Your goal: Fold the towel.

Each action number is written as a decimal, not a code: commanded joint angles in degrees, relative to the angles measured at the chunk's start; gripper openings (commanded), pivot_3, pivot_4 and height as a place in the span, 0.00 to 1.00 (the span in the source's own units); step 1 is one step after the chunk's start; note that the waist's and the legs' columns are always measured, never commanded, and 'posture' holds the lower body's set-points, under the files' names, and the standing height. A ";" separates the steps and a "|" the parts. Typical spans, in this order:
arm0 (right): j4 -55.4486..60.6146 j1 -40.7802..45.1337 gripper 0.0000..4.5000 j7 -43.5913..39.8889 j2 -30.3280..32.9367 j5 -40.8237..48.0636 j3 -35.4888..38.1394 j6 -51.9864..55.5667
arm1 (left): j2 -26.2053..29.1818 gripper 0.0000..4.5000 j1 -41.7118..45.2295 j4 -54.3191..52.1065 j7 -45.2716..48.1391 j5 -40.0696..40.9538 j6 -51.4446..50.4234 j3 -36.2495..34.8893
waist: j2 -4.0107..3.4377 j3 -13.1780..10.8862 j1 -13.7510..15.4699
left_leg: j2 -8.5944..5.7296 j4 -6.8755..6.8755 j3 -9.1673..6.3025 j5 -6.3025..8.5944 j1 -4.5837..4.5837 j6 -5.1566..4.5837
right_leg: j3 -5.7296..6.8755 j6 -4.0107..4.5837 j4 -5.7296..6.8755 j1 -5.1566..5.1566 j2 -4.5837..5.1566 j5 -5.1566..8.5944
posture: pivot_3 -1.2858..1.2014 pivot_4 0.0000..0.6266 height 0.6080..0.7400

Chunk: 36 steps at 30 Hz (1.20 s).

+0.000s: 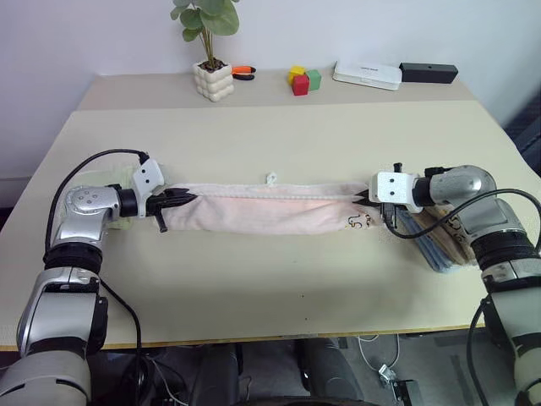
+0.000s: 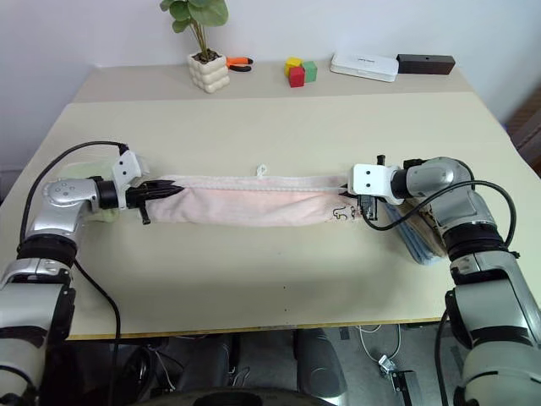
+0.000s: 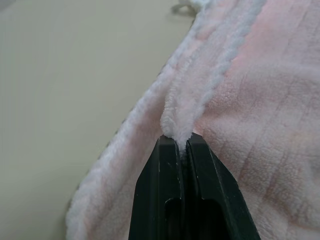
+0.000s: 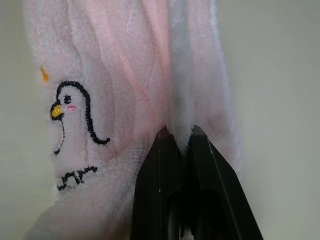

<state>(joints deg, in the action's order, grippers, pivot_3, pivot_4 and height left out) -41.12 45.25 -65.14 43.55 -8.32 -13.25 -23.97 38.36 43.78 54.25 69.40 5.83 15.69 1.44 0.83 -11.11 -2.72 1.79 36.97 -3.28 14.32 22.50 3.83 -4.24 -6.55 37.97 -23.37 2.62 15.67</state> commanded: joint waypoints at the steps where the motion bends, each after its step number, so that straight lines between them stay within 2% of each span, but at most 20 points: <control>1: -1.53 2.27 0.14 2.17 -0.73 -0.65 0.58 -1.78 | -0.66 0.15 2.73 2.13 -2.25 -1.36 -0.18 -0.20 | 0.00 0.00 0.06 | 0.00 0.00 0.00 0.00 0.00 0.00 | 0.00 0.00 0.00 0.00 0.00 0.00 | 0.52 0.24 1.00; 4: -2.77 2.71 0.41 4.69 -1.57 -1.38 0.88 -2.85 | -1.41 0.43 3.77 3.60 -4.90 -2.34 0.93 -0.57 | 0.00 0.00 0.10 | -0.01 0.01 -0.01 0.00 0.01 0.00 | 0.00 0.00 0.00 0.00 0.01 0.00 | 0.52 0.24 1.00; 8: -2.78 2.40 0.89 7.83 -1.31 -2.61 1.10 -4.31 | -1.26 0.91 5.17 6.04 -12.88 -3.92 4.78 -1.82 | 0.00 0.00 0.11 | -0.01 0.01 -0.02 0.00 0.01 0.00 | 0.00 0.00 0.00 0.01 0.01 0.00 | 0.52 0.24 1.00; 9: -2.69 2.34 0.99 8.53 -1.19 -2.94 1.06 -4.66 | -1.15 1.00 5.35 6.41 -14.00 -4.17 5.48 -1.89 | 0.00 0.00 0.11 | -0.01 0.01 -0.02 0.00 0.01 0.00 | 0.00 -0.01 0.00 0.00 0.02 0.00 | 0.52 0.24 1.00; 20: -7.53 8.45 0.99 24.47 -0.03 -14.05 -1.41 -13.96 | -1.31 1.00 5.07 5.94 -12.25 -2.61 5.55 -3.37 | 0.00 0.00 -0.03 | -0.02 -0.03 -0.02 0.00 0.00 0.00 | 0.00 0.00 0.01 -0.02 0.01 0.00 | 0.52 0.24 1.00; 26: -7.81 9.19 0.99 19.97 0.25 -12.33 -2.35 -18.30 | -1.52 1.00 5.11 4.95 -11.31 -2.41 5.08 -4.12 | 0.00 0.00 0.11 | -0.03 -0.05 -0.02 0.00 0.01 0.01 | 0.00 -0.01 0.00 -0.01 0.03 0.00 | 0.52 0.24 1.00; 31: -7.45 7.30 0.99 12.60 1.26 -9.56 -1.79 -15.61 | -1.63 1.00 4.83 4.59 -11.49 -1.99 4.29 -4.76 | 0.00 0.00 0.03 | -0.03 -0.05 -0.02 0.00 0.01 0.01 | 0.00 -0.01 0.00 0.00 0.03 0.00 | 0.52 0.24 1.00; 33: -7.71 7.13 1.00 13.86 2.11 -11.95 -2.59 -15.68 | -1.46 0.88 4.15 4.22 -12.93 -2.52 5.36 -4.61 | 0.00 0.00 0.04 | -0.03 -0.05 -0.02 0.00 0.01 0.01 | 0.00 -0.01 0.00 -0.01 0.03 0.00 | 0.52 0.24 1.00; 36: -6.92 7.47 1.00 14.80 2.25 -11.48 -1.53 -13.81 | -1.39 0.88 3.93 3.77 -14.69 -2.32 5.36 -4.94 | 0.00 0.00 -0.06 | -0.03 -0.05 -0.03 0.00 0.00 0.01 | 0.00 -0.01 0.00 -0.01 0.03 0.00 | 0.52 0.24 1.00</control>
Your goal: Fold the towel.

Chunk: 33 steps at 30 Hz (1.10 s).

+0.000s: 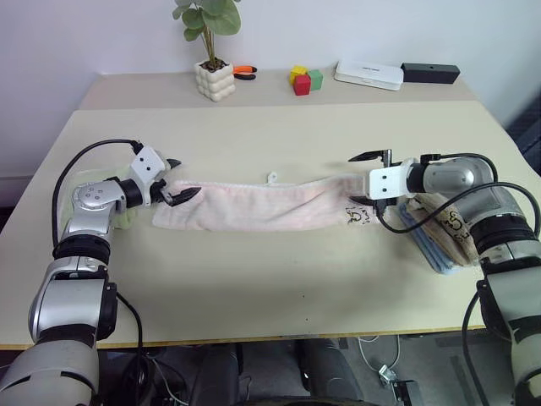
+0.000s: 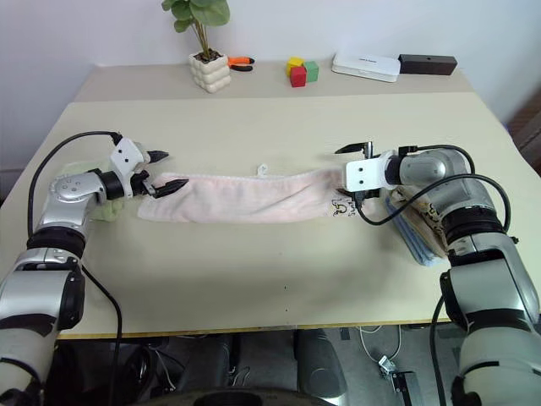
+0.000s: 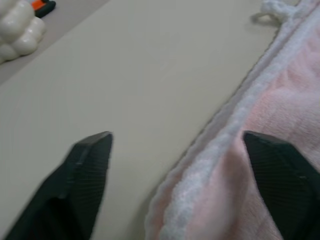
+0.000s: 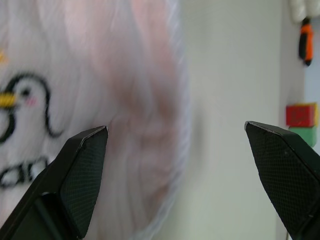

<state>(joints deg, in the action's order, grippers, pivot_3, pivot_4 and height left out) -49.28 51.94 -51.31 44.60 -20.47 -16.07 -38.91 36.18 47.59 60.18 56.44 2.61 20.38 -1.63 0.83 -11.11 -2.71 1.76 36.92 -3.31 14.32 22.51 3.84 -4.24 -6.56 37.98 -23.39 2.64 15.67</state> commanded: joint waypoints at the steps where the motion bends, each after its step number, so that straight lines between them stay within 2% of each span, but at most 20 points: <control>1: 1.97 0.97 1.00 0.99 0.52 2.81 2.78 2.95 | 0.68 0.88 0.34 -2.59 -1.89 1.75 -0.26 -2.45 | 0.00 0.00 -0.12 | 0.00 0.00 0.00 0.00 0.00 0.00 | 0.00 0.00 0.00 -0.01 -0.01 0.00 | 0.52 0.24 1.00; 4: 7.78 0.65 1.00 -1.90 -3.15 14.20 9.05 13.82 | -0.14 0.88 1.19 -5.20 -2.90 5.14 -4.45 -5.01 | 0.00 0.00 -0.36 | 0.01 -0.02 -0.01 0.00 0.00 0.00 | 0.00 0.00 0.01 -0.01 -0.01 0.00 | 0.52 0.24 1.00; 7: 20.68 -1.69 0.81 -2.72 -7.57 27.88 16.10 32.37 | -2.02 0.69 1.85 -11.77 -5.20 10.58 -12.71 -9.02 | 0.00 0.00 -0.56 | 0.02 -0.01 -0.07 0.00 0.01 0.00 | 0.01 0.00 0.06 -0.01 -0.01 0.00 | 0.52 0.24 1.00; 9: 29.49 -5.01 0.59 1.97 -11.00 31.94 18.83 40.66 | -4.32 0.47 0.94 -19.22 -8.77 13.73 -18.13 -10.92 | 0.01 0.00 -0.37 | 0.03 0.03 -0.15 0.00 0.04 0.00 | 0.09 0.00 0.08 0.00 0.00 0.00 | 0.52 0.24 1.00; 10: 33.48 -7.14 0.49 4.10 -12.43 32.72 19.40 43.25 | -5.72 0.37 0.22 -23.06 -10.75 15.13 -21.02 -11.61 | 0.04 0.02 -0.02 | 0.03 0.04 -0.19 0.00 0.08 0.00 | 0.12 0.00 0.07 0.01 0.01 0.00 | 0.52 0.24 1.00; 13: 40.82 -12.30 0.13 15.28 -18.13 32.66 21.89 50.59 | -10.77 0.01 -4.18 -35.19 -16.50 17.61 -28.36 -11.46 | 0.04 0.04 0.40 | 0.00 0.10 -0.21 0.00 0.12 0.01 | 0.16 -0.01 0.03 0.05 0.05 0.00 | 0.52 0.24 1.00; 14: 42.91 -13.56 0.01 19.09 -20.54 33.21 22.75 53.51 | -12.02 0.00 -5.82 -38.63 -17.78 17.66 -29.92 -10.76 | 0.04 0.04 0.41 | -0.02 0.09 -0.20 0.00 0.11 0.01 | 0.15 -0.01 0.00 0.07 0.07 -0.01 | 0.52 0.24 1.00; 19: 50.89 -22.59 0.00 31.03 -30.14 30.27 19.91 59.67 | -20.50 0.00 -11.50 -48.08 -25.43 19.98 -36.31 -9.75 | 0.03 0.03 0.29 | -0.01 0.07 -0.21 -0.01 0.12 0.03 | 0.14 0.00 0.07 -0.01 0.03 0.00 | 0.52 0.24 1.00; 24: 47.46 -25.79 0.00 38.38 -34.09 26.97 19.51 58.31 | -27.20 0.00 -14.81 -46.59 -31.52 17.98 -36.52 -7.54 | 0.02 0.04 0.21 | -0.02 0.07 -0.18 -0.01 0.10 0.02 | 0.12 0.00 0.04 0.00 0.03 0.00 | 0.52 0.24 1.00; 28: 41.10 -27.17 0.00 42.17 -34.07 22.62 17.98 54.08 | -27.87 0.00 -15.48 -39.54 -32.66 16.67 -34.59 -8.22 | 0.03 0.05 0.17 | -0.02 0.04 -0.18 -0.01 0.03 0.02 | 0.12 0.00 0.02 0.04 0.00 0.00 | 0.52 0.24 1.00; 33: 35.85 -28.73 0.00 45.45 -32.19 20.54 19.92 54.29 | -23.01 0.00 -14.81 -29.61 -34.90 11.61 -28.64 -8.29 | 0.02 0.12 0.05 | -0.02 0.02 -0.17 -0.01 -0.01 0.02 | 0.11 0.00 0.01 0.05 -0.02 0.00 | 0.52 0.24 1.00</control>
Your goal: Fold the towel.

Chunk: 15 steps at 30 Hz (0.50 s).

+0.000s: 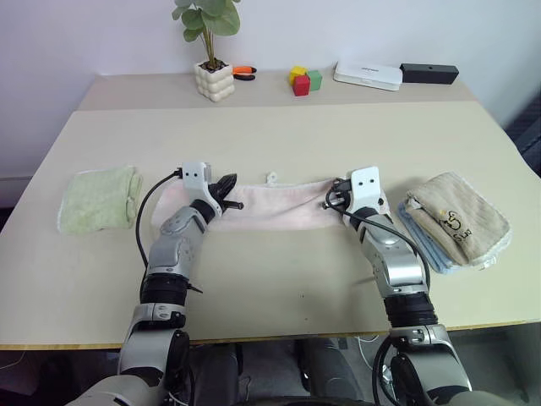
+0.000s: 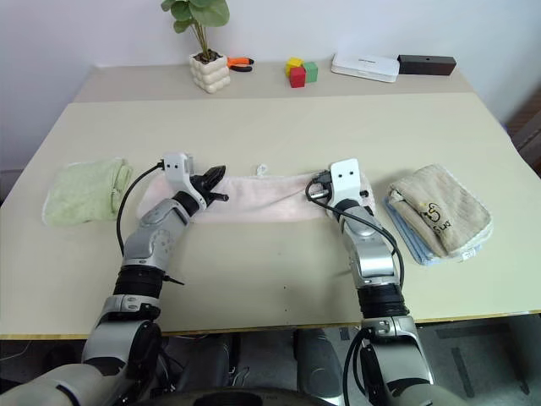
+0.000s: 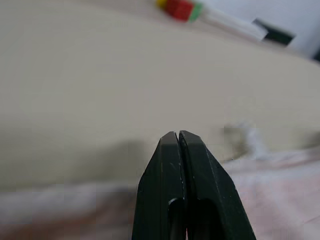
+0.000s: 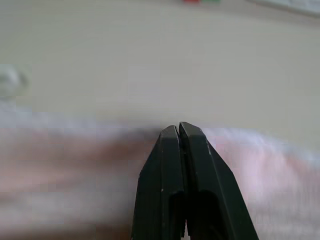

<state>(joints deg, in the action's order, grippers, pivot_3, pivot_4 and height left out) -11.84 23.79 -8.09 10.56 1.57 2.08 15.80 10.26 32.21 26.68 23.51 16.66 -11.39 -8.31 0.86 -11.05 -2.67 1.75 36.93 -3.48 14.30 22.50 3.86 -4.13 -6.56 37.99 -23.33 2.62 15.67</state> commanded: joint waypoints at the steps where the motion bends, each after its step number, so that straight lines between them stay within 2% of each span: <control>1: -1.78 -1.03 0.00 1.99 2.81 -1.86 1.95 -0.71 | 3.88 0.00 0.93 4.65 -1.86 -1.91 3.60 -2.57 | -0.01 0.08 0.08 | 0.00 -0.01 0.00 0.00 -0.10 0.00 | 0.00 0.00 0.00 0.11 0.00 0.00 | 0.52 0.24 1.00; 8: -0.60 -1.61 0.00 1.93 6.37 -2.19 3.16 -1.32 | 8.04 0.00 2.29 7.44 -1.56 -1.15 6.55 -5.04 | -0.01 0.08 0.15 | 0.00 -0.03 -0.01 0.00 -0.09 0.00 | 0.01 0.00 -0.08 0.16 0.02 0.00 | 0.52 0.24 1.00; 11: 3.23 -0.99 0.00 -2.60 5.16 3.19 4.00 -1.05 | 8.47 0.00 2.27 6.85 0.94 0.20 6.23 -5.40 | -0.01 0.08 0.14 | 0.00 -0.03 -0.01 0.00 -0.08 0.00 | 0.01 0.00 -0.09 0.15 0.02 0.00 | 0.52 0.24 1.00; 15: 9.77 -0.22 0.37 -6.84 5.02 9.05 5.66 2.38 | 8.90 0.37 2.36 2.96 4.79 2.03 6.48 -5.40 | 0.00 0.04 0.07 | 0.00 -0.06 -0.01 0.00 -0.05 0.00 | 0.01 0.00 -0.09 0.11 0.01 0.00 | 0.52 0.24 1.00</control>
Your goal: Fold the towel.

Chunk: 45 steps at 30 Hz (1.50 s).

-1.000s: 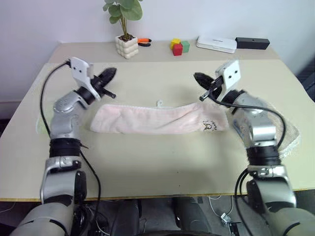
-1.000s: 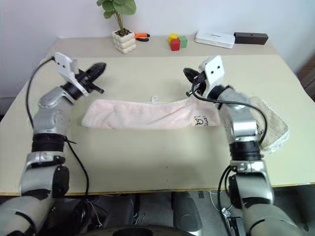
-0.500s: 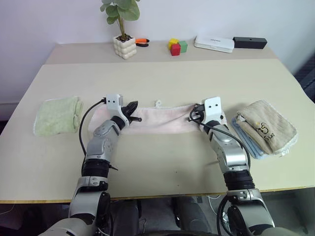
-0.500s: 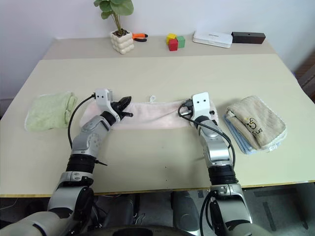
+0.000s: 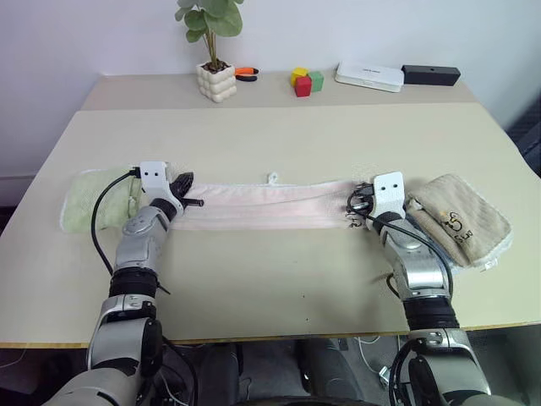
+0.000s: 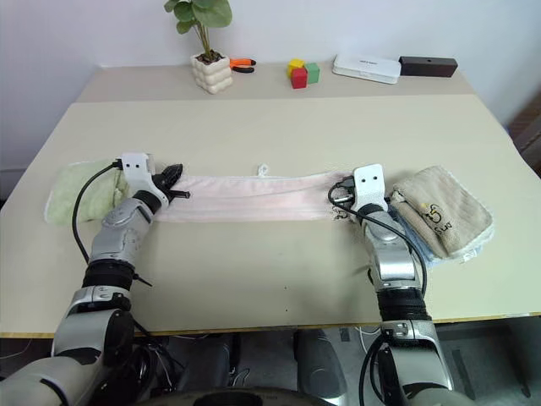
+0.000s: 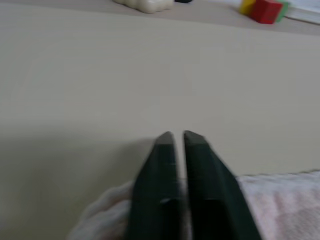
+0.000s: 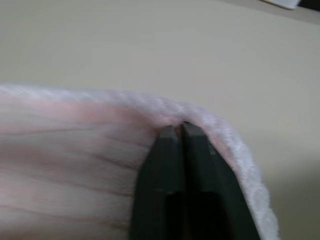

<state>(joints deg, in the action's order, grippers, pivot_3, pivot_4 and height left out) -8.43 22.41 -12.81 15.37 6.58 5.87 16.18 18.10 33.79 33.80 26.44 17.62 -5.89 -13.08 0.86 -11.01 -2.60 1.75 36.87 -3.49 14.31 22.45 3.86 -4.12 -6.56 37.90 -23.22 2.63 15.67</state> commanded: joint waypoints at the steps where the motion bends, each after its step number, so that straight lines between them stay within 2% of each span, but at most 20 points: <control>1: 8.13 1.16 0.50 -3.02 1.35 4.79 2.35 3.31 | 1.71 0.49 0.92 -5.17 2.82 0.71 1.20 -0.08 | 0.00 -0.01 0.04 | 0.01 0.00 -0.01 0.00 0.00 0.00 | 0.00 0.00 0.00 0.00 -0.01 0.00 | 0.52 0.24 1.00; 5: 15.23 -0.04 0.95 -5.73 3.72 11.81 5.63 11.89 | 3.77 0.96 0.91 -8.34 7.66 1.27 0.18 1.24 | 0.00 -0.01 0.16 | 0.00 -0.01 0.00 0.00 0.03 0.00 | 0.00 0.00 -0.03 -0.02 0.01 0.00 | 0.52 0.24 1.00; 6: 18.02 -0.96 0.99 -6.23 3.83 15.17 7.06 15.57 | 4.28 0.99 0.95 -9.14 9.56 2.10 -0.74 1.39 | 0.00 -0.01 0.19 | 0.00 -0.01 0.00 0.00 0.04 0.00 | 0.00 0.00 -0.04 -0.01 0.01 0.00 | 0.52 0.24 1.00; 12: 34.75 -9.15 0.99 -0.41 1.59 36.43 18.09 35.68 | 9.57 0.99 0.37 -14.59 21.36 5.42 -7.24 3.09 | 0.01 -0.01 0.14 | 0.01 -0.11 -0.02 0.00 0.06 0.00 | 0.02 0.01 -0.14 -0.02 0.00 0.01 | 0.52 0.24 1.00; 15: 40.68 -15.61 0.99 5.34 -0.49 43.60 21.93 41.36 | 12.74 0.99 0.26 -15.95 26.86 6.18 -10.02 4.31 | 0.01 -0.01 0.05 | 0.03 -0.23 -0.02 0.00 0.05 0.00 | 0.02 0.02 -0.20 -0.04 0.00 0.01 | 0.52 0.24 1.00; 17: 43.56 -19.16 0.99 8.76 -1.91 45.16 22.22 42.64 | 14.31 0.99 -0.10 -16.80 30.30 6.58 -10.57 4.81 | 0.01 -0.01 0.03 | 0.03 -0.38 0.00 0.00 0.01 0.00 | 0.01 0.03 -0.28 -0.04 0.00 0.01 | 0.52 0.24 1.00; 20: 43.85 -21.55 0.99 14.22 -4.68 44.64 22.21 42.30 | 16.16 0.99 -1.92 -19.41 35.32 6.93 -9.10 5.58 | 0.00 -0.01 -0.09 | 0.04 -0.58 0.04 -0.01 -0.03 0.02 | -0.02 0.06 -0.47 -0.05 0.00 0.01 | 0.52 0.24 1.00; 27: 41.07 -21.98 0.99 17.13 -6.70 42.32 19.39 39.18 | 17.49 0.99 -5.17 -24.02 40.87 8.71 -7.44 5.04 | 0.00 -0.01 0.05 | 0.06 -0.71 0.05 -0.02 0.02 0.03 | -0.03 0.08 -0.66 -0.09 0.00 0.02 | 0.52 0.24 1.00; 31: 36.41 -20.95 0.99 19.31 -7.18 41.30 20.82 37.15 | 17.30 0.99 -5.94 -25.74 39.84 8.95 -8.65 4.97 | 0.01 -0.01 0.12 | 0.05 -0.72 0.06 -0.02 0.04 0.03 | -0.03 0.08 -0.72 -0.08 0.02 0.02 | 0.52 0.24 1.00; 42: 28.53 -14.79 0.99 21.01 -10.01 39.07 17.36 32.53 | 16.50 0.99 -7.16 -28.69 36.07 9.10 -8.86 4.63 | 0.05 0.01 -0.25 | 0.07 -0.71 0.07 -0.02 -0.01 0.03 | -0.04 0.06 -0.70 -0.07 -0.02 0.00 | 0.52 0.24 1.00; 45: 26.23 -13.37 0.81 21.81 -10.85 37.90 17.28 30.82 | 16.18 1.00 -7.00 -28.84 34.66 9.09 -8.47 4.32 | 0.05 0.02 -0.27 | 0.08 -0.71 0.06 -0.02 -0.01 0.03 | -0.04 0.07 -0.70 -0.07 -0.03 0.00 | 0.52 0.24 1.00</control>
<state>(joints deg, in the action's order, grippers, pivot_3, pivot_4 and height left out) 19.43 8.74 8.72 5.31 44.90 23.56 47.41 34.11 26.65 6.62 61.82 26.42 -15.41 -7.53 0.91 -10.99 -2.87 1.83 36.16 -3.43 14.28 22.44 3.89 -4.16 -6.49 37.20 -23.29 2.60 15.67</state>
